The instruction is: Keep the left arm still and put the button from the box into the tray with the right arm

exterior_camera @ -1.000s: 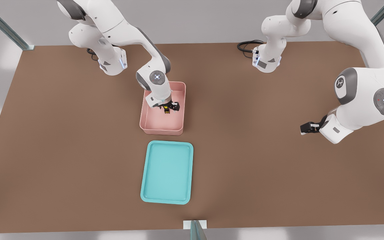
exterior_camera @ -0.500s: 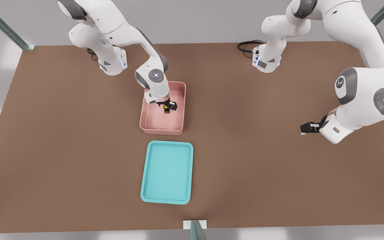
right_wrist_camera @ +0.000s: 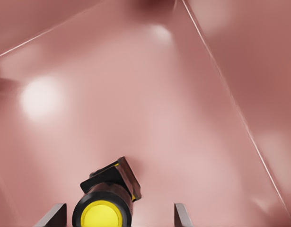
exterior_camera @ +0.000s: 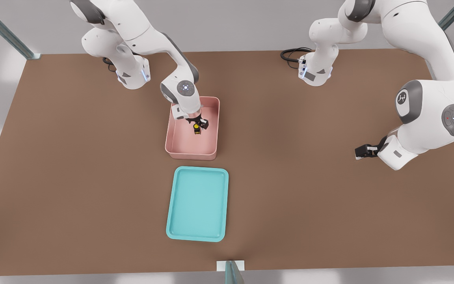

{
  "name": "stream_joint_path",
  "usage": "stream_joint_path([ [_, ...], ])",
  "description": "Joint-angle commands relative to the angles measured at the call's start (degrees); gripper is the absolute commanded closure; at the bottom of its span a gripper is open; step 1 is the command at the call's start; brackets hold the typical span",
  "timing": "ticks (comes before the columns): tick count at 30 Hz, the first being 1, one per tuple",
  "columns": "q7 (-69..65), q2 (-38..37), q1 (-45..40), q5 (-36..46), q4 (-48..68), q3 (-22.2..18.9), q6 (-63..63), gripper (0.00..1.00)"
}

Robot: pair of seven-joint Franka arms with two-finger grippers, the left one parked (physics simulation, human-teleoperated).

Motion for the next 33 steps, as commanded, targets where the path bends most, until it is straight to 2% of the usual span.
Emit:
stream_joint_path([
  [1, 5.11, 0.30, -0.02, 0.02, 0.02, -0.01, 1.26, 0.13],
  [5, 6.42, 0.12, -0.11, 0.11, 0.11, -0.01, 1.17, 0.37],
  [7, 6.95, 0.21, -0.20, 0.11, 0.20, -0.01, 1.17, 0.39],
  [13, 7.66, -0.05, -0.20, 0.20, 0.20, -0.10, 1.17, 0.52],
  [20, 7.39, -7.61, -0.28, 0.20, 1.52, -0.45, -4.28, 0.54],
  [24, 6.87, -8.67, -1.34, 0.20, 11.18, -0.81, -15.35, 0.54],
  [27, 6.43, -7.88, -3.18, -0.24, 17.95, -0.72, -21.85, 0.54],
  [29, 5.20, -4.45, -6.26, -0.33, 25.42, -0.81, -26.87, 0.54],
  [33, 4.40, 2.76, -11.01, 0.11, 35.88, -0.72, -28.45, 0.55],
])
